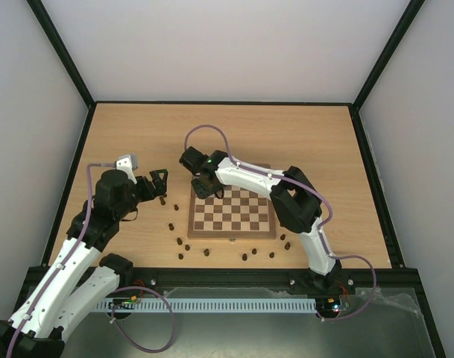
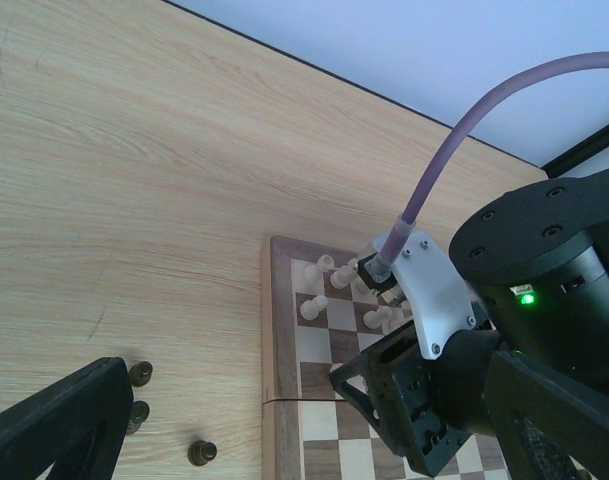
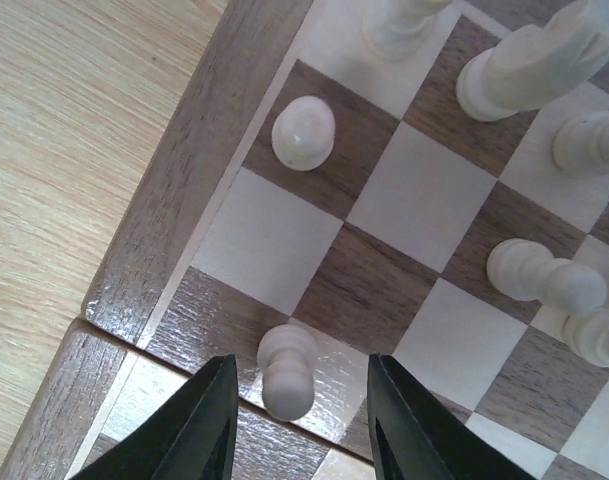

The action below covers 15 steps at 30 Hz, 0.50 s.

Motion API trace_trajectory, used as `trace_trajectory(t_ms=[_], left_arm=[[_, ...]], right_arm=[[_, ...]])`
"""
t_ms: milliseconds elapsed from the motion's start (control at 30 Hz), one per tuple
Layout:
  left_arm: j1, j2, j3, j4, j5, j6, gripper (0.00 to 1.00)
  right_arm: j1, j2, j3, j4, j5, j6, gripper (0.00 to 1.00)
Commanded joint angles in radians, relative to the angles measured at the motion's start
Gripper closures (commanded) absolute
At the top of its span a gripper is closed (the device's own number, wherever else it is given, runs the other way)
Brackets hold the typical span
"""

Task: Set up the chess pieces on the board
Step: Pick up the chess piece from the chessboard.

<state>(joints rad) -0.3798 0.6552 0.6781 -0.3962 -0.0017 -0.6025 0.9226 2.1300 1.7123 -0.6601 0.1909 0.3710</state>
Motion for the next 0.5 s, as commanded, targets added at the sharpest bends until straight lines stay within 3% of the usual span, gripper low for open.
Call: trace_trajectory(t_ms=[0, 467], left_arm=[[-0.004, -0.005, 0.02, -0.008, -0.007, 0.006, 0.0], [-0.004, 0.0, 0.017, -0.005, -0.009, 0.007, 0.01]], right_arm=[[-0.013, 0.009, 0.023, -0.047, -0.002, 0.003, 0.65], [-0.026, 0.026, 0.029, -0.043, -0.028, -0.015, 0.81]])
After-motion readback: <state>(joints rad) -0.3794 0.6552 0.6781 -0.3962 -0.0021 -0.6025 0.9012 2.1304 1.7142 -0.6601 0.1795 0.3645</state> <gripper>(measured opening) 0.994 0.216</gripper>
